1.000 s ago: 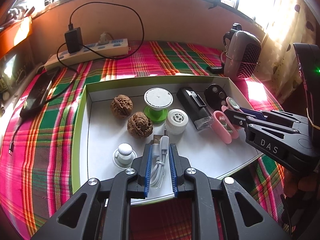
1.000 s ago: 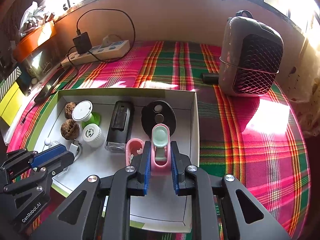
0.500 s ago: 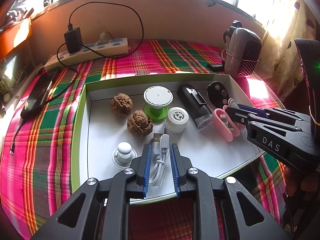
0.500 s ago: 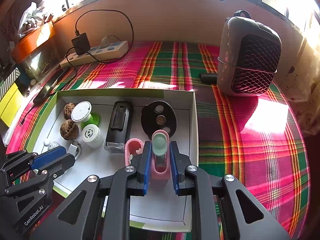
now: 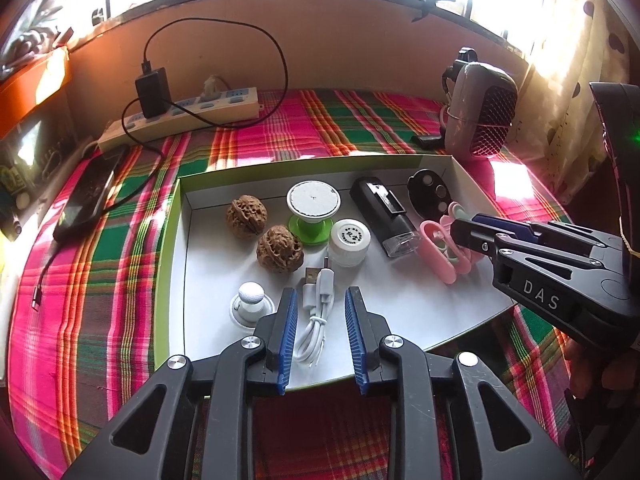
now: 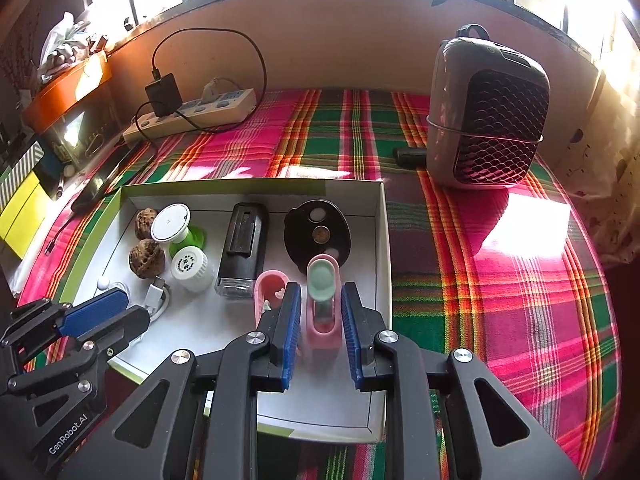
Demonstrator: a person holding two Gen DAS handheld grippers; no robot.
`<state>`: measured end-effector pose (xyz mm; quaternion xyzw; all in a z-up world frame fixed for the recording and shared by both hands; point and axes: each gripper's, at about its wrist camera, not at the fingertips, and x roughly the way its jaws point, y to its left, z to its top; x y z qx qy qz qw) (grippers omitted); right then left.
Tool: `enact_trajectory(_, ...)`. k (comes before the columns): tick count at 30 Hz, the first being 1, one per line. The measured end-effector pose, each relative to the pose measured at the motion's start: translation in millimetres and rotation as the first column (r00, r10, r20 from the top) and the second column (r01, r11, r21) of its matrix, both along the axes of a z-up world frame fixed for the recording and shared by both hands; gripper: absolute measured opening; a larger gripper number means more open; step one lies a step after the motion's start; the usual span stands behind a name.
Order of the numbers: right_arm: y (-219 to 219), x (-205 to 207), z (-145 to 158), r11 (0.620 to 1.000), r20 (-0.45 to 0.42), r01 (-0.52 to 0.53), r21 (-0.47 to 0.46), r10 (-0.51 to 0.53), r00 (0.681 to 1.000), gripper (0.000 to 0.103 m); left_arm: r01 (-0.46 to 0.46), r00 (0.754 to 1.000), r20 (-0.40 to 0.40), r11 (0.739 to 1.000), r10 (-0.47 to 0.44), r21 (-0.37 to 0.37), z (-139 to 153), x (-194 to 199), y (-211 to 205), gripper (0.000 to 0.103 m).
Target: Organize objects
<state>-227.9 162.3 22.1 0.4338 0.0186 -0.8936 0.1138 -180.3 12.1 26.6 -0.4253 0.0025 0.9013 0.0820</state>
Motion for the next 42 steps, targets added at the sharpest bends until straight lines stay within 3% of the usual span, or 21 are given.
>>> enact_trajectory(4, -1, 8, 5, 1.0, -0.016, -0.001, -0.008, 0.0, 1.0, 0.024, -0.006, 1.0, -0.01, 1.0, 0.006, 0.004, 4, 6, -1, 0.023)
enact_trajectory(9, -4, 20, 11, 1.0, -0.036, -0.009, -0.012, 0.009, 0.999, 0.036, -0.018, 0.999, -0.033, 1.0, 0.018, -0.008, 11, 15, 0, 0.023)
enact_trajectory(27, -3, 74, 24, 0.999, -0.083, -0.001, -0.033, -0.002, 0.997, 0.037, -0.065, 0.994, -0.085, 0.997, 0.062, -0.03, 24, 61, -2, 0.023)
enact_trajectory(42, -7, 116, 4, 1.0, -0.039, -0.006, -0.009, 0.005, 0.999, 0.038, -0.081, 0.996, -0.028, 0.996, 0.08, -0.041, 3, 99, -1, 0.023)
